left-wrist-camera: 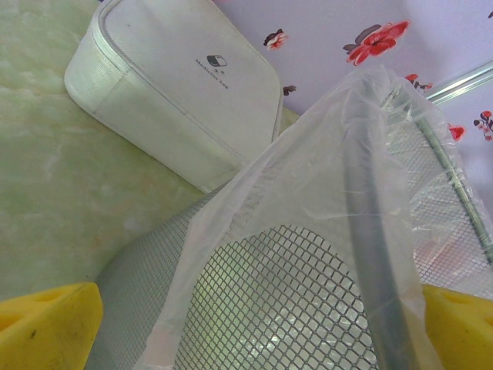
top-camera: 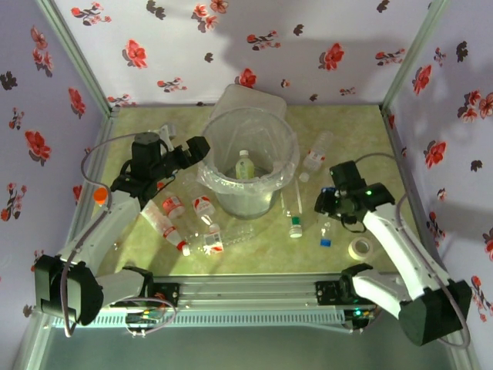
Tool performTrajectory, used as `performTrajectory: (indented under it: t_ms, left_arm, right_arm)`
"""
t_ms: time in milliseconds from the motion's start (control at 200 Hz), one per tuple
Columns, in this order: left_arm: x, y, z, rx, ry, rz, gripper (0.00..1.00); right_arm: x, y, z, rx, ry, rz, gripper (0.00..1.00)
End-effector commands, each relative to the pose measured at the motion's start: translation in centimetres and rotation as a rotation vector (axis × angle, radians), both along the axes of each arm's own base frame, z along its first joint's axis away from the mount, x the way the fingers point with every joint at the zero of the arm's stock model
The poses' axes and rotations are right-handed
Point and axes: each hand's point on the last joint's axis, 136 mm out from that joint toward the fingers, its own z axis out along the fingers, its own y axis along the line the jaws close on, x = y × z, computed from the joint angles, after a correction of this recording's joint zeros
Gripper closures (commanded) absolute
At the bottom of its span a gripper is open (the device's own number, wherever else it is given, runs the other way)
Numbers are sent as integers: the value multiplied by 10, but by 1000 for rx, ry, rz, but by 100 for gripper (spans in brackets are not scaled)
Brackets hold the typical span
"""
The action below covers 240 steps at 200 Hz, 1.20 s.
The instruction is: Put the plastic bottles in the bin
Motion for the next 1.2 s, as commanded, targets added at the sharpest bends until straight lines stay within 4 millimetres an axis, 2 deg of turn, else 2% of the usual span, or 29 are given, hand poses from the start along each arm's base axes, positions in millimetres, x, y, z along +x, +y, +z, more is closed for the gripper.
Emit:
performTrajectory:
  t_ms: [0, 135, 245, 375, 480, 545, 650, 805, 1005, 1195]
  left_arm:
    - [0, 0, 2, 1, -14, -10, 0]
    - [1, -1, 1, -12, -13, -6, 0]
    - [0, -1, 4, -18, -18, -6, 0]
    - [-1, 0, 6, -19, -22, -6, 0]
    - [-3, 1, 8, -24, -21, -4, 0]
    - [-3, 1, 9, -28, -23, -3, 0]
    - [-5, 2, 11, -33, -26, 3, 0]
    - [-5, 4, 14, -25, -35, 11, 0]
    - [-3, 3, 13, -24, -31, 11, 0]
    - [-1, 4, 13, -24, -37, 21, 0]
  right_arm:
    - [14, -14, 74, -59, -205, 10, 43]
    - [40, -1, 169, 12, -488, 62, 43]
    - [60, 24, 229, 111, -646, 144, 43]
    - [83, 69, 279, 212, -753, 266, 43]
    - [95, 120, 296, 237, -775, 399, 43]
    - [102, 150, 294, 246, -756, 466, 43]
    - [110, 186, 284, 253, -720, 538, 43]
    - [112, 223, 247, 224, -621, 609, 42]
    - [99, 237, 181, 34, -436, 689, 41]
    - [84, 234, 145, 18, -334, 700, 41]
